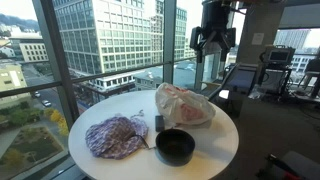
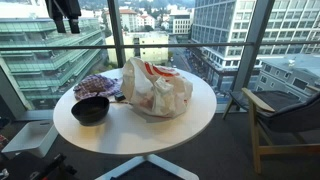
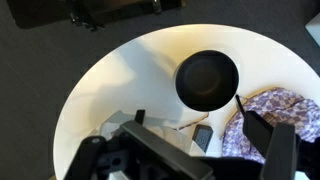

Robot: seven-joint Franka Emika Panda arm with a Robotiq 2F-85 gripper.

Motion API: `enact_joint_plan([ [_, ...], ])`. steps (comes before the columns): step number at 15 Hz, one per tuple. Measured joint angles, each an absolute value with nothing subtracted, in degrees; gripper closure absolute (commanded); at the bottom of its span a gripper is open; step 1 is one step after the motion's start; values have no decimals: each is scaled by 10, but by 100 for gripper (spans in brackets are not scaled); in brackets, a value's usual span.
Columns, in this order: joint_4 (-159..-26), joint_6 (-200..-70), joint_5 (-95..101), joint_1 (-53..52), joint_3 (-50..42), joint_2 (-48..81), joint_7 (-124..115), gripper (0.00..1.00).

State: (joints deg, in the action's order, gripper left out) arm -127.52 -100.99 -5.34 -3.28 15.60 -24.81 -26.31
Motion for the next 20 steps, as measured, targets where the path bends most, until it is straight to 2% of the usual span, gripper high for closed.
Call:
enact_joint_plan([
  [7, -1311, -1039, -62, -34, 153, -229, -263, 0],
  [14, -1406, -1221, -76, -36, 149, -97, -263, 0],
  [20, -1412, -1337, -128, -43, 120, 36, -240, 0],
])
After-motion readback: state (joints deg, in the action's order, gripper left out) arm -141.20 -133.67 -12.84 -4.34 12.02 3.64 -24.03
